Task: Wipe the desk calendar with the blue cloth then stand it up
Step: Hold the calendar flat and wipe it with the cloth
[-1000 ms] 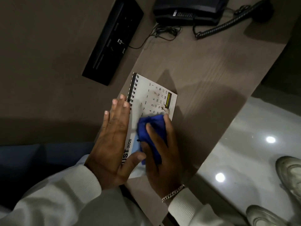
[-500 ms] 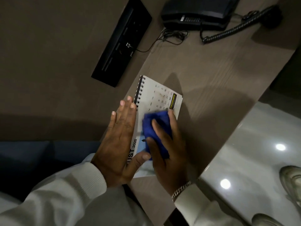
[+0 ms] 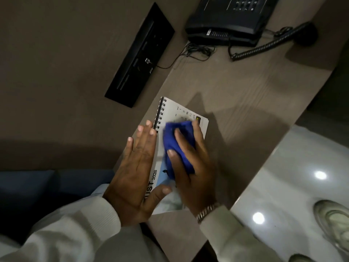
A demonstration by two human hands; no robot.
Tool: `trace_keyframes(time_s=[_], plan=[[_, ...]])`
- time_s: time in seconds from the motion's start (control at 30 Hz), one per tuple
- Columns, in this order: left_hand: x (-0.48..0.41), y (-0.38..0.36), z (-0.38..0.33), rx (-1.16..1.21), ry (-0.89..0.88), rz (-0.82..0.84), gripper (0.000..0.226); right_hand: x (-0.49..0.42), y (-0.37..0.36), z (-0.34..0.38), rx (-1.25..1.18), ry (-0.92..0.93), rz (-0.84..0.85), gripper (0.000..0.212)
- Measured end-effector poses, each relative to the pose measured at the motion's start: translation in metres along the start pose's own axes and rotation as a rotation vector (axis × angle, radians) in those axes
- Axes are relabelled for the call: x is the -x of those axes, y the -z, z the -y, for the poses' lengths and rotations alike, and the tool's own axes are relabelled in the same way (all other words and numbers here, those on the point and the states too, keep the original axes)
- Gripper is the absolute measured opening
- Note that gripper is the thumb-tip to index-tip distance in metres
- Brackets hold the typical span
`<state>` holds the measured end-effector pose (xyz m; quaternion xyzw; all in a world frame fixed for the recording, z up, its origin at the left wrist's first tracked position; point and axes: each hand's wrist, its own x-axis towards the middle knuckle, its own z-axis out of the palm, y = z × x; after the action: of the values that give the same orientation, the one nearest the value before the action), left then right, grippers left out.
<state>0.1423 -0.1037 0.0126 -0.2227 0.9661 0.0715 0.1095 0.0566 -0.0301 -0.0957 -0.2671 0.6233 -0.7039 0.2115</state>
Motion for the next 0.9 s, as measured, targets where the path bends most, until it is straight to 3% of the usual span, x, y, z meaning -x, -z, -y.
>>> trace_keyframes(time_s=[0.13,0.23,0.37,0.5,0.57,0.63,0.73,0.9], plan=[[0.000,0.001,-0.001,-0.003,0.015,0.014,0.096,-0.032,-0.002,-0.009,-0.003,-0.077,-0.133,0.043],[0.000,0.003,-0.003,0.003,0.020,0.019,0.095,-0.014,0.007,-0.013,0.076,-0.247,-0.084,0.043],[0.000,0.003,-0.003,-0.002,0.021,0.020,0.094,0.023,0.014,-0.005,0.103,-0.104,0.046,0.048],[-0.001,0.002,-0.001,0.015,0.003,0.014,0.092,-0.009,0.003,0.002,0.044,0.043,0.061,0.044],[-0.001,0.001,-0.001,0.019,0.000,0.011,0.092,-0.030,-0.003,-0.001,0.005,0.019,-0.048,0.043],[-0.001,0.001,-0.001,0.015,0.001,0.011,0.094,-0.035,-0.003,-0.006,-0.006,-0.127,-0.143,0.042],[0.000,0.002,-0.001,0.000,0.012,0.024,0.094,-0.010,0.006,-0.012,0.096,-0.253,-0.068,0.044],[0.000,0.002,-0.001,-0.031,0.000,0.020,0.091,0.023,0.012,0.005,0.074,-0.118,0.041,0.044]])
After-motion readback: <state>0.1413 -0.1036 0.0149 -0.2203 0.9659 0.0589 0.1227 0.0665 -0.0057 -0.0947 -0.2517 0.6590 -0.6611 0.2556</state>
